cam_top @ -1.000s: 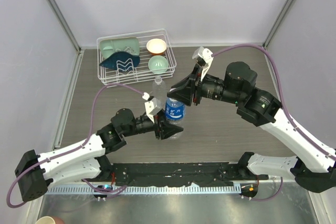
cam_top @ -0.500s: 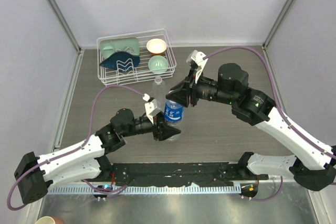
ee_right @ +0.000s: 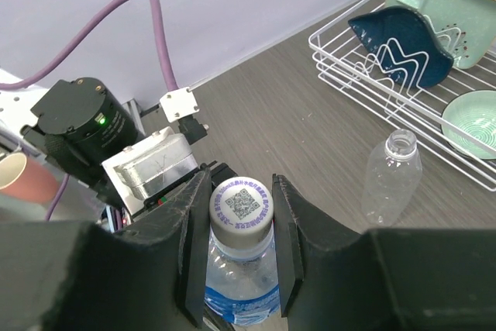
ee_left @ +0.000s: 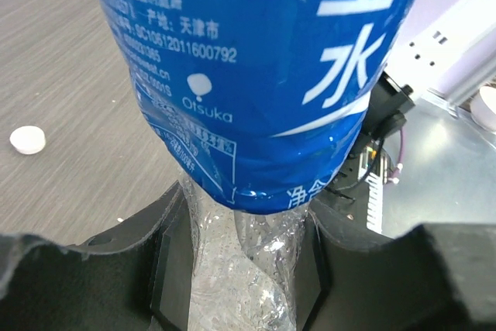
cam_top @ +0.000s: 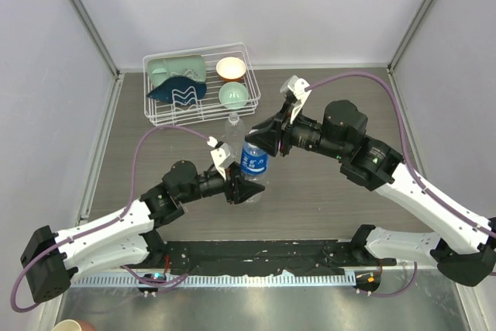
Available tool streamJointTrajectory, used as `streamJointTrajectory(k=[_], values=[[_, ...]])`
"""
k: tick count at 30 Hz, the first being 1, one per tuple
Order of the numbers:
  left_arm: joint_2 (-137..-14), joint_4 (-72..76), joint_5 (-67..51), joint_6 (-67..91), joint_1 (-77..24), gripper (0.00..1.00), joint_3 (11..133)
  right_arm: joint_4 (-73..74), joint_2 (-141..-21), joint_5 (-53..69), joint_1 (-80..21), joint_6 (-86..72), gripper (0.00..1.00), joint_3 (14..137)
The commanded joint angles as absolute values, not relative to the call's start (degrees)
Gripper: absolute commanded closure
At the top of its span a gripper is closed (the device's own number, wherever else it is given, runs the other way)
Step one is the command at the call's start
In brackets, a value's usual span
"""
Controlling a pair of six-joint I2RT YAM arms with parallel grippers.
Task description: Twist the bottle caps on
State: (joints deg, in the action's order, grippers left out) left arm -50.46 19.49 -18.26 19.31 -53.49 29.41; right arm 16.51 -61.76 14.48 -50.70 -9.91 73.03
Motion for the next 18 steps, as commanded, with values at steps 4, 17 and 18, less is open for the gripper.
streamJointTrajectory(k=[4, 17, 18], values=[[-49.31, 30.50, -8.70, 21.97, -51.15, 0.93, 34.80, 14.41, -63.27, 8.88, -54.22, -11.25, 0.97, 68.55], [-48.78, 30.24, -2.39, 21.27, -50.36, 0.99, 36.82, 16.26, -65.57, -12.02, -62.74, -8.26, 0.98, 66.62], [-48.78, 30.15, -2.03, 20.83, -50.27, 1.00, 37.09, 16.78, -65.65, -13.08, -63.10, -8.26, 0.98, 66.27]])
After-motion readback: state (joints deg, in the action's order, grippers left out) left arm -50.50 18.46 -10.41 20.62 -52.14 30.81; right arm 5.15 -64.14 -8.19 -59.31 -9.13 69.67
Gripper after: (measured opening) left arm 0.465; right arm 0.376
